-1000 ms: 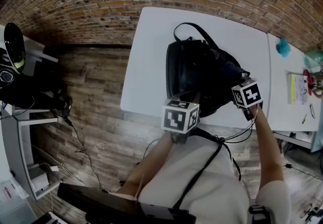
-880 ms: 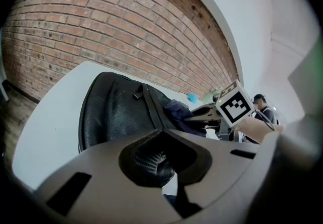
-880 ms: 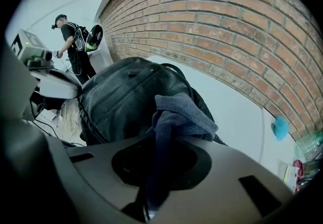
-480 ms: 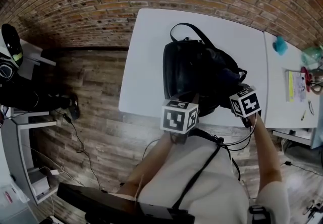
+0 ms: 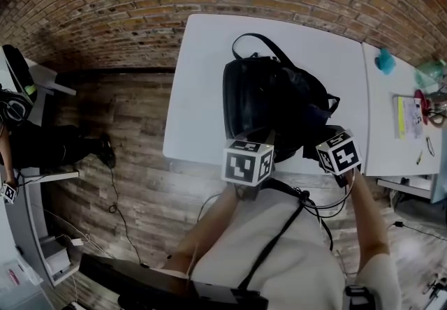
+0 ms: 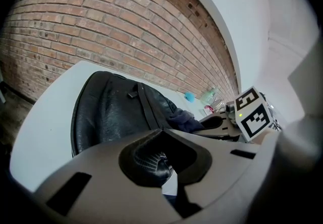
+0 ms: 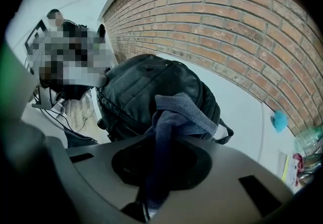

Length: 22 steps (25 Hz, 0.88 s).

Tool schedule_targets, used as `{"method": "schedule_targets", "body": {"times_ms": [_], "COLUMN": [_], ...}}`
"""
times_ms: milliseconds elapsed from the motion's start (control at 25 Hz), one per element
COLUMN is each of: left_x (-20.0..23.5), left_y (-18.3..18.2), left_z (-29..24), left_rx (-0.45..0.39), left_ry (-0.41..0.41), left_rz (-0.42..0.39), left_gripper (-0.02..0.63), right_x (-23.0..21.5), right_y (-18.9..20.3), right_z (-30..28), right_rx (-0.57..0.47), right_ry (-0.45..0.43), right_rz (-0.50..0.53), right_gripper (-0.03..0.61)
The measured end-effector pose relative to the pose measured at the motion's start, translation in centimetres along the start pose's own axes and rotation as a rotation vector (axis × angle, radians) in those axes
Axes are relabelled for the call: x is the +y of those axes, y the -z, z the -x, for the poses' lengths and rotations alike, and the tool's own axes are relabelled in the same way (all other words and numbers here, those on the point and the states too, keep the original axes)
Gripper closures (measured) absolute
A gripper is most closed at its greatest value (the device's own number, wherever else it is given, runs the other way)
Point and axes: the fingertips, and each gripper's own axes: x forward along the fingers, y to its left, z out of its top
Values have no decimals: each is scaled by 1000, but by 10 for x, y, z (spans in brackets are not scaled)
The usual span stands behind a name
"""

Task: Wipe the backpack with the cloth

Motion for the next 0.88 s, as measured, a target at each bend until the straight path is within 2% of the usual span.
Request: {"method": "schedule_targets", "body": {"times_ms": [440, 640, 880], "left_x": [-1, -2, -2], "left_y": [0, -1, -3], "left_z": [-4, -6, -9], "left_rx": [10, 14, 21], "left_ry": [4, 3, -1], "left_rz": [-8, -8, -15], "left_gripper": [611, 611, 609], "right_x": [4, -15, -63], "right_y": [9, -9, -47], "right_z": [3, 18, 30], "right_rx": [24, -21, -122], "right_ry": [-25, 22, 132], "right_rz": [-7, 4, 9], "right_gripper": [531, 531, 531]}}
